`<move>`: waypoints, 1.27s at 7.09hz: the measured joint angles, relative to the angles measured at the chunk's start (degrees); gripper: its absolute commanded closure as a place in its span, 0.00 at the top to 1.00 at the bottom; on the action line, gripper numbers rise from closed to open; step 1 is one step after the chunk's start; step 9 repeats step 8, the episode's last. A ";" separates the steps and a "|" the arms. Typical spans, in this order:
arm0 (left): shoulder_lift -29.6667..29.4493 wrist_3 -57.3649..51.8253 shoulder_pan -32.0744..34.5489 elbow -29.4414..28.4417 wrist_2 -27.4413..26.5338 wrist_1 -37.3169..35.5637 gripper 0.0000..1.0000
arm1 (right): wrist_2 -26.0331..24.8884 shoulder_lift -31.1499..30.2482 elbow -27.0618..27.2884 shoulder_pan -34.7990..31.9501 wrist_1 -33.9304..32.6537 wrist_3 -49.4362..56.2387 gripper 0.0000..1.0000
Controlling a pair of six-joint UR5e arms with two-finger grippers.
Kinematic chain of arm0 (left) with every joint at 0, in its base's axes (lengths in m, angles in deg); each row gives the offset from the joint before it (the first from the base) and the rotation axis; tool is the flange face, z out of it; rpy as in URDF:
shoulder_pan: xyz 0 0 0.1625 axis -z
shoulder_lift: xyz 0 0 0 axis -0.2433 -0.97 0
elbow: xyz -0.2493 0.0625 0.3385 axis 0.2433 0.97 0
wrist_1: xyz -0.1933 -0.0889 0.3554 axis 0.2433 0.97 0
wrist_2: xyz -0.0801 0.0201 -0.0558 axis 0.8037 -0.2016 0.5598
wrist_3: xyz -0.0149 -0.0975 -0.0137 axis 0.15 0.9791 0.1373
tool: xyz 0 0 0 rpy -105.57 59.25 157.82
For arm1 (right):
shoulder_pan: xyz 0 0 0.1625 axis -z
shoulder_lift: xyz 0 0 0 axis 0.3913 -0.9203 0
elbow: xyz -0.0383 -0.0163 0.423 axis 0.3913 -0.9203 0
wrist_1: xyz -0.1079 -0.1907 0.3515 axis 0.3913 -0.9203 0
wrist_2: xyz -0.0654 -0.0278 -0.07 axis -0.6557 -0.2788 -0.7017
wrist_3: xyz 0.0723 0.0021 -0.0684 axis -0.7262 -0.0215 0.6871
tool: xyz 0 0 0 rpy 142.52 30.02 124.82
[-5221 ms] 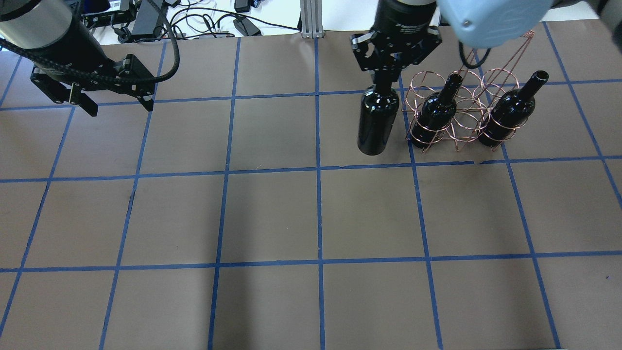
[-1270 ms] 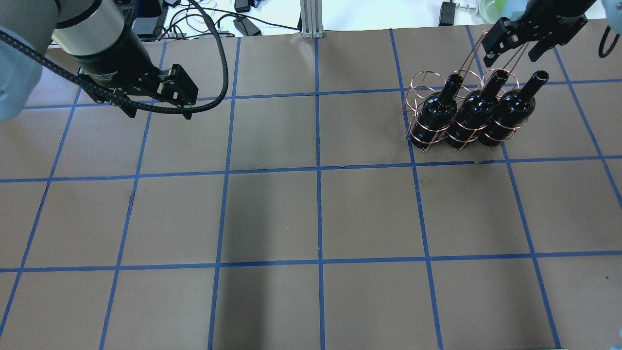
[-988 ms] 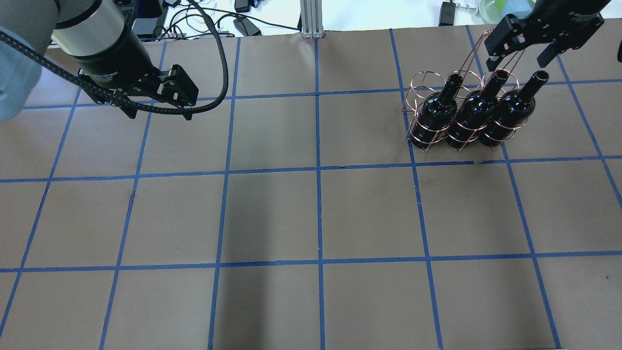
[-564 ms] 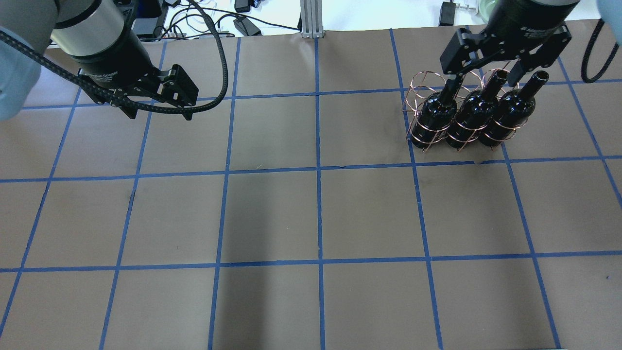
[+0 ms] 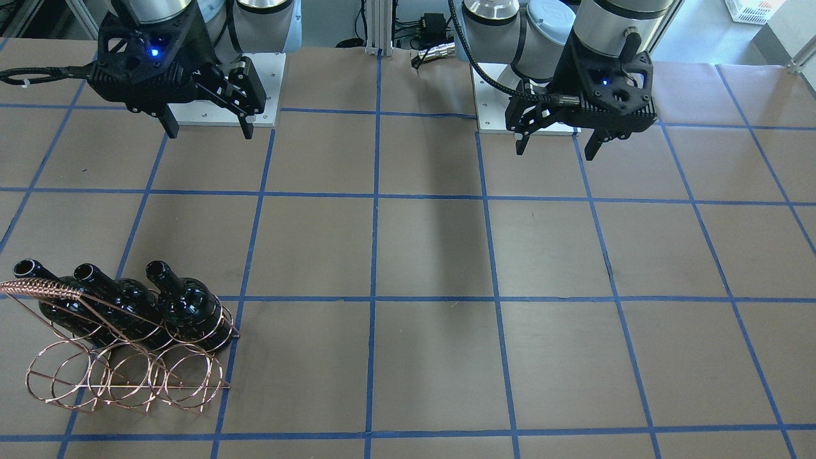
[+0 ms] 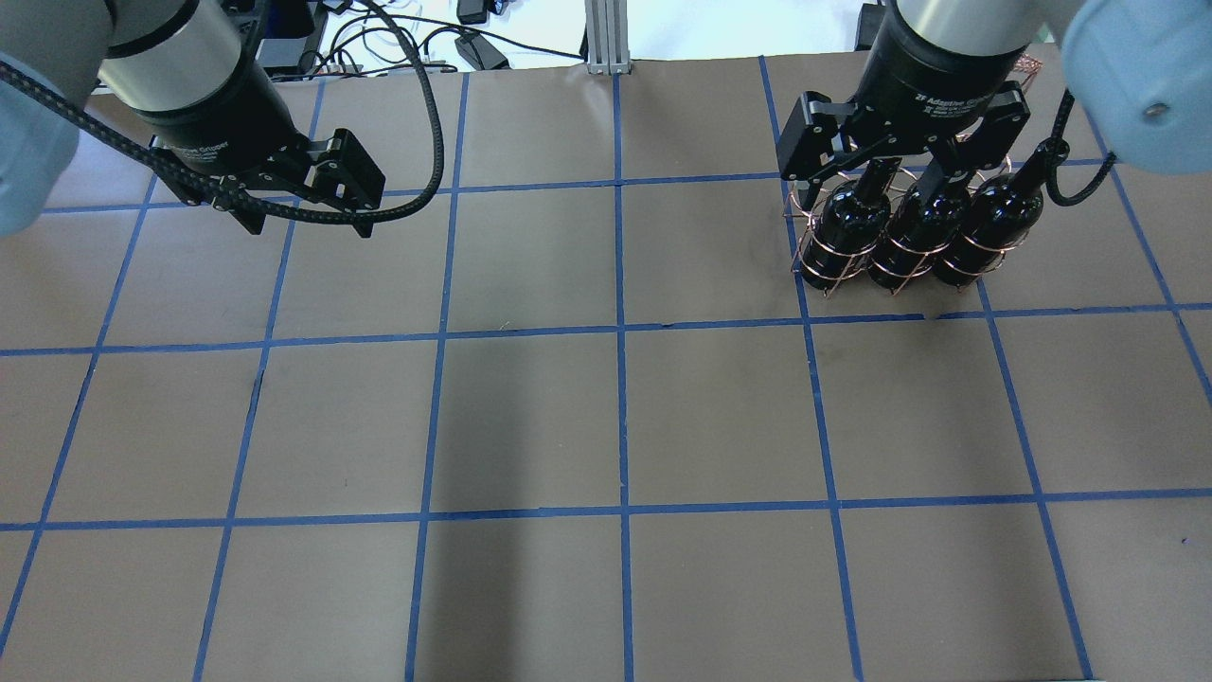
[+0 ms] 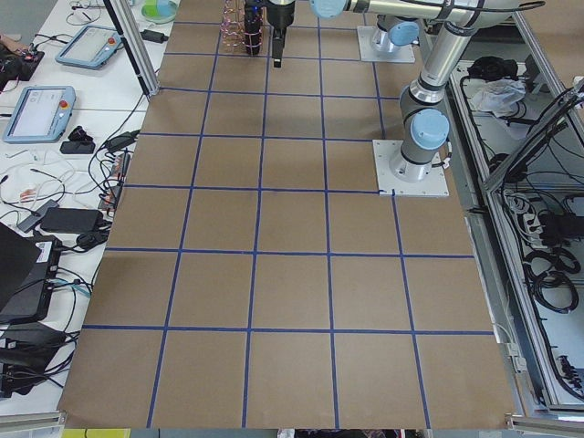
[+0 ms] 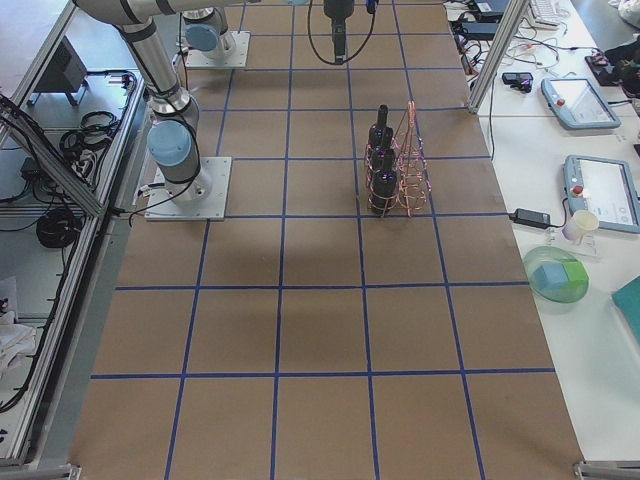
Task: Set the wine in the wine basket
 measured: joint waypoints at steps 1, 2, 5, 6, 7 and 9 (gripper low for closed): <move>0.00 0.00 0.01 0.00 -0.04 0.05 1.00 | -0.09 -0.06 0.07 -0.04 -0.32 -0.30 1.00; -0.01 0.00 0.01 0.01 -0.06 0.10 1.00 | -0.09 0.04 -0.14 -0.06 -0.72 -0.55 1.00; -0.01 0.00 0.01 0.01 -0.01 0.13 1.00 | 0.00 0.39 -0.79 0.00 -1.13 -0.77 1.00; -0.01 0.00 0.01 0.01 -0.02 0.13 1.00 | -0.05 0.42 -0.81 0.01 -1.11 -0.78 1.00; -0.01 0.00 0.01 0.01 0.00 0.11 1.00 | -0.10 0.43 -0.80 0.01 -1.07 -0.78 1.00; -0.01 0.02 0.01 0.01 0.01 0.07 1.00 | -0.13 0.43 -0.77 0.01 -1.05 -0.81 1.00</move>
